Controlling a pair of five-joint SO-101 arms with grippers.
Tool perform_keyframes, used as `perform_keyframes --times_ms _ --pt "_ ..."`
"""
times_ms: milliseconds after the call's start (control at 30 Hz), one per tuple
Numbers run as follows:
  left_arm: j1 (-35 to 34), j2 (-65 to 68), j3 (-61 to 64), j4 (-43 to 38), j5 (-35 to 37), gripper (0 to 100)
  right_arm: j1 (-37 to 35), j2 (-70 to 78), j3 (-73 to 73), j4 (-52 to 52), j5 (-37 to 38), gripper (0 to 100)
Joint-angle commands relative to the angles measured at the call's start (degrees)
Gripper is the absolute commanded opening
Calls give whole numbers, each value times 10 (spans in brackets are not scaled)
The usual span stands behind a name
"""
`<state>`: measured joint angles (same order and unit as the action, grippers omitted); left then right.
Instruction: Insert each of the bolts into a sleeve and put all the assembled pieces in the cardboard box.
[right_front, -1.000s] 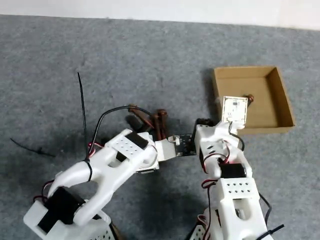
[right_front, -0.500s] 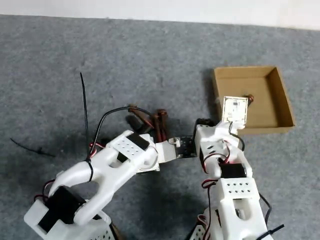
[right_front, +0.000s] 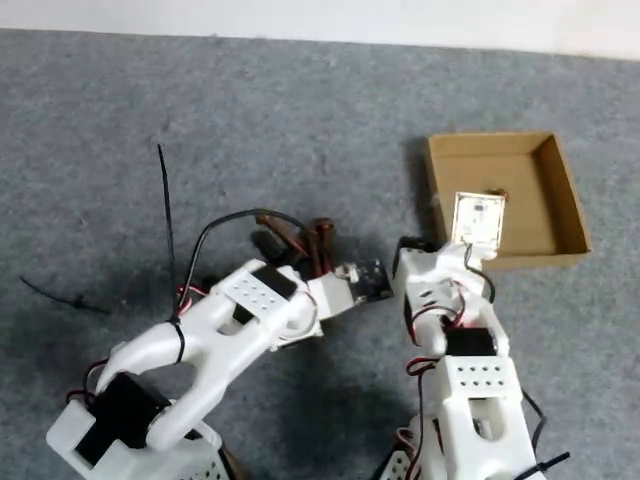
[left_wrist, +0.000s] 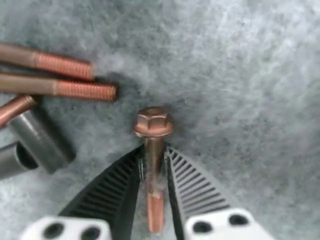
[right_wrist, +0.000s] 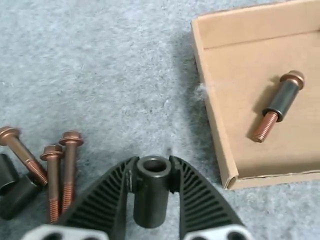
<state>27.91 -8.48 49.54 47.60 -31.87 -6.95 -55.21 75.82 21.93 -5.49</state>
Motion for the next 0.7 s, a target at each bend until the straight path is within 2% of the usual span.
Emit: perform_keyframes --times_ms 0,233,400,667 --pt "-18 -48 -9 -2 37 6 6 -21 -7 -20 3 5" --pt "-65 -209 78 -40 94 6 6 -21 -6 -21 3 5" --pt "-97 -374 167 -74 121 6 5 -21 -6 -21 3 5" --pt "-167 -657 276 -75 193 6 -27 -21 -6 -21 6 5"
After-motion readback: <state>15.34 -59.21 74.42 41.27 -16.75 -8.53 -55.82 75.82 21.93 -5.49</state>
